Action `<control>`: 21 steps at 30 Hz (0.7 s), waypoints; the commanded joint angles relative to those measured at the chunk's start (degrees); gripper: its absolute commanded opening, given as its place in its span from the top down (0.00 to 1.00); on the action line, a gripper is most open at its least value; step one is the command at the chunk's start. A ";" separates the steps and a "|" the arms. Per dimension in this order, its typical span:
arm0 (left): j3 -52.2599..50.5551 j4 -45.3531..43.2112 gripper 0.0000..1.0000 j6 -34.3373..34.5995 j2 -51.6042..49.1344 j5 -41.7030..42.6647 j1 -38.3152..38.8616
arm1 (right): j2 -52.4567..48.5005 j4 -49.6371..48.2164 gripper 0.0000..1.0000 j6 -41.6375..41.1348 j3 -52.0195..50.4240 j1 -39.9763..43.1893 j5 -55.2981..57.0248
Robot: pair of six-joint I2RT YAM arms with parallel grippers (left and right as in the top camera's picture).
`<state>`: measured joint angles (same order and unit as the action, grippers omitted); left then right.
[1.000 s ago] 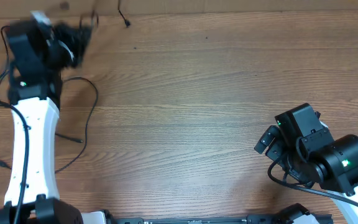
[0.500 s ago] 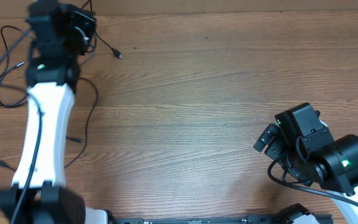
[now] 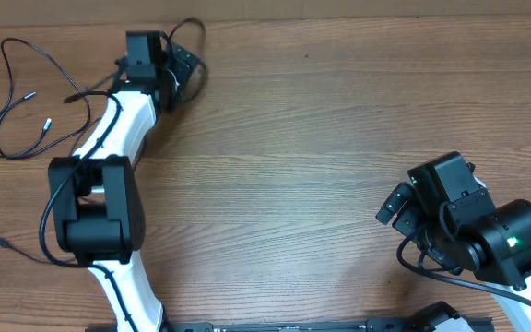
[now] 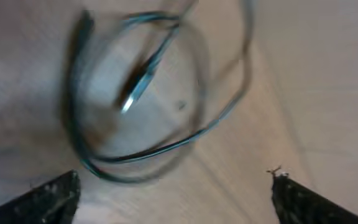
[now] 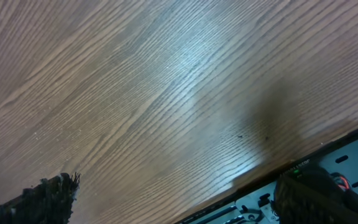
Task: Untangle cables
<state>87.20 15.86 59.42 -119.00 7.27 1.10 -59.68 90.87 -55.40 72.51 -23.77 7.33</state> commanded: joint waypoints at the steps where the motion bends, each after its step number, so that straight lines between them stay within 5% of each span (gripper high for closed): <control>1: 0.37 3.56 0.00 -2.38 0.31 5.49 -1.44 | 0.28 -0.13 0.00 0.39 -0.20 -0.28 0.35; 6: 0.39 7.56 0.00 -8.15 5.70 12.33 -5.88 | 0.31 0.07 0.00 0.37 -0.20 -0.28 1.68; 21: 0.39 34.14 0.00 -21.79 36.96 9.40 -13.94 | 0.31 2.29 0.00 0.37 -0.20 -0.28 0.33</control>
<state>87.26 46.02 42.50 -86.02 17.82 -12.64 -59.68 93.06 -55.42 72.51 -23.77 7.68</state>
